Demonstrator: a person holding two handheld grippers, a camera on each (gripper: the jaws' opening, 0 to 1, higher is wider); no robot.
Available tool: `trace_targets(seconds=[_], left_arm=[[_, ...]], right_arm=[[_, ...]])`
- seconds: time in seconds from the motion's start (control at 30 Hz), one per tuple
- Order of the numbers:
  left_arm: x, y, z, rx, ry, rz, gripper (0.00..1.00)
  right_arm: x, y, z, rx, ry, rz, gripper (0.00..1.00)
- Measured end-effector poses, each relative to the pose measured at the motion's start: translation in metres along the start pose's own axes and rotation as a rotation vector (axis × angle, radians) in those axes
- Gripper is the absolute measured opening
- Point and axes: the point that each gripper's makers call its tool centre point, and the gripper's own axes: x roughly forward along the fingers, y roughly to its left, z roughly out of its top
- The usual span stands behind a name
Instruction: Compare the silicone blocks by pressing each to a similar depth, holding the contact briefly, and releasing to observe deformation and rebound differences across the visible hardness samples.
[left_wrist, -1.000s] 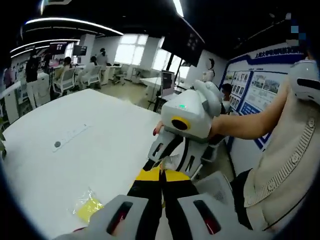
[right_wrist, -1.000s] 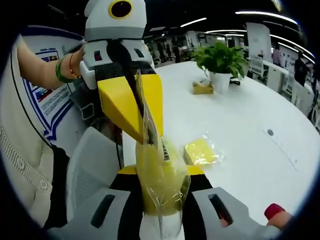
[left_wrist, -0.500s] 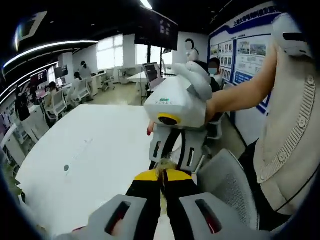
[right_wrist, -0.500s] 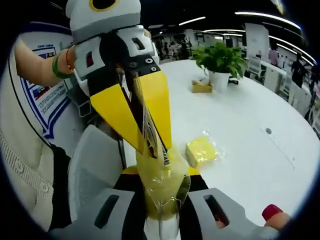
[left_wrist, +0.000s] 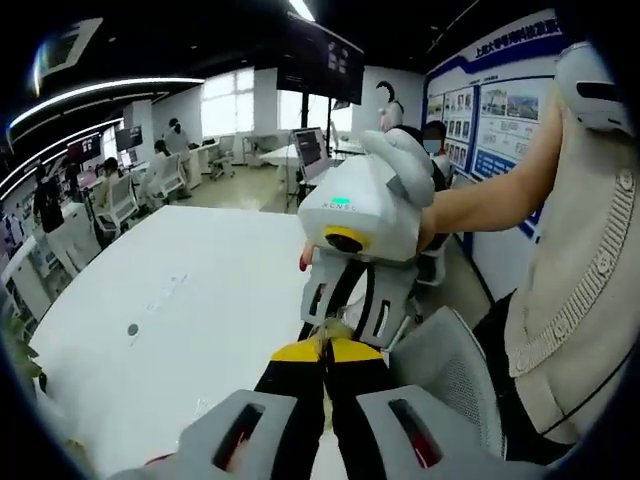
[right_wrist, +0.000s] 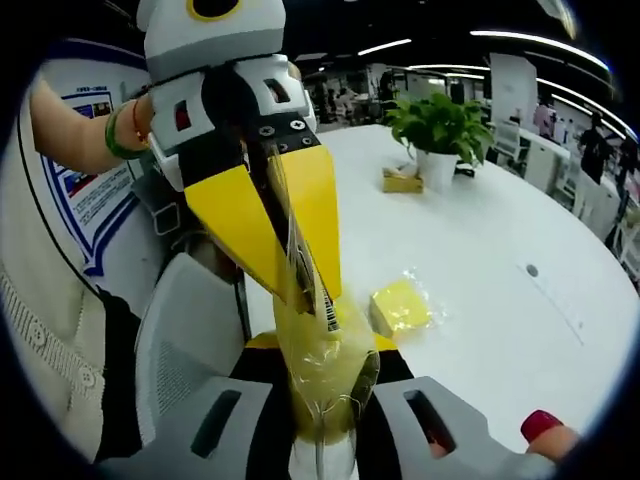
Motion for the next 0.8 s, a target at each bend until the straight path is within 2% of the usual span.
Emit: trace_targets(seconds=[0.23,0.33,0.5,0.8], left_arm=[[-0.002,-0.001,0.001,-0.019,0.009,-0.005,0.0],[-0.004,0.0,0.003,-0.055,0.004,-0.008,0.0],[-0.006,-0.001,0.005,-0.094,0.002,-0.001,0.0],[-0.009,-0.002,0.008,-0.079,0.02,0.008,0.0]], right_arm=[[0.0,0.002,0.002,-0.003,-0.002,0.008,0.12],[-0.001,0.004,0.004,0.015,-0.006,0.032,0.13],[-0.003,0.006,0.007,-0.016,-0.002,0.03,0.13],[-0.003,0.007,0.012,-0.018,-0.011,0.039,0.14]])
